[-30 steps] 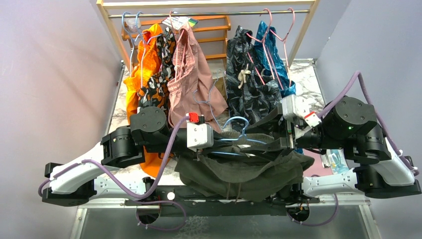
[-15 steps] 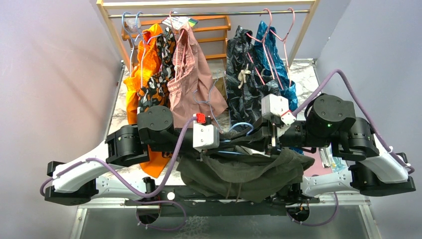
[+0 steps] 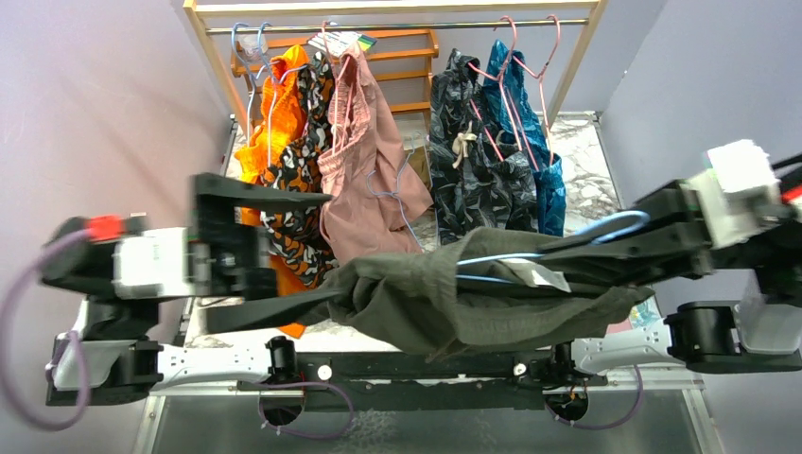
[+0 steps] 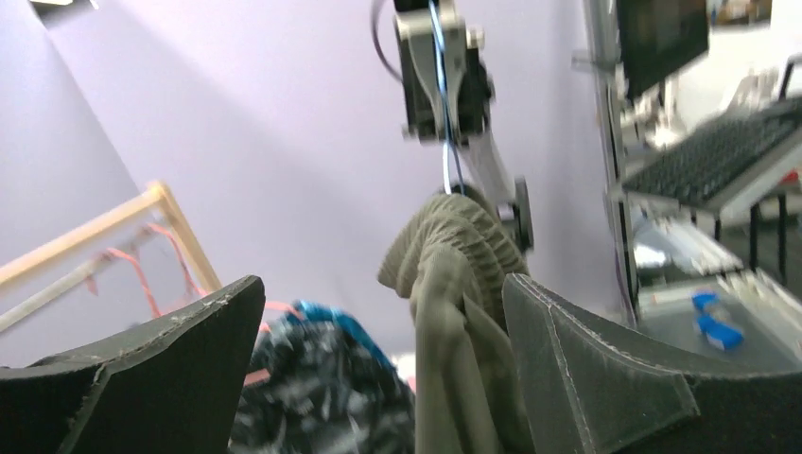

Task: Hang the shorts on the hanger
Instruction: Place the hanger at the clothesline.

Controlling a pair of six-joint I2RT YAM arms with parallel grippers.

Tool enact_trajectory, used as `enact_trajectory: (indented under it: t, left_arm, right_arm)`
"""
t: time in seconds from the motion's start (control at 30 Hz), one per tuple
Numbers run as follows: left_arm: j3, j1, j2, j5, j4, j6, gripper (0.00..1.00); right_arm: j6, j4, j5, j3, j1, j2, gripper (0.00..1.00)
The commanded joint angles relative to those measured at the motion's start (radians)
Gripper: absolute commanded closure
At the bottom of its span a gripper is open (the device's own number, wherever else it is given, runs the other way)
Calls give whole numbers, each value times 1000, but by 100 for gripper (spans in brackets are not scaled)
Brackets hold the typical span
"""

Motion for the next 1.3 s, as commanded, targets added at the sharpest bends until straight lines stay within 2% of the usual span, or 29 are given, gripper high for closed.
enact_trajectory:
  t: [0.0,0.23,0.37,0.5,0.6,0.63,0.9,0.97,1.03,1.27]
  left_arm:
    - [19,3,-45,-14,63,1,1]
    - [-12,3,-51,-88,-39,2,10]
    - [-15,3,3,-86,-72,12,16]
    - [-5,3,77,-61,-107,18,27]
    - [-11,3,115,-61,-116,16,42]
    - [-16,3,125,-62,-117,13,44]
    - [-29,3,200,-34,-115,3,46]
    - [-43,3,206,-43,-117,6,53]
    - [-64,3,198,-69,-117,6,65]
    - [-138,3,132,-141,-123,-9,80]
  right_arm:
    - [-35,38,34,-35,5,-36,99]
    - [-29,-2,144,-172,5,-93,99]
    - [-22,-10,177,-224,5,-105,99]
    - [-20,-6,190,-255,5,-110,99]
    - [-15,5,187,-274,5,-118,99]
    - [-14,9,184,-279,5,-121,99]
    - [-12,33,170,-309,5,-133,99]
    - [-14,37,172,-313,5,-138,99]
    - [-14,40,175,-317,5,-147,99]
    - [-10,37,180,-318,5,-168,99]
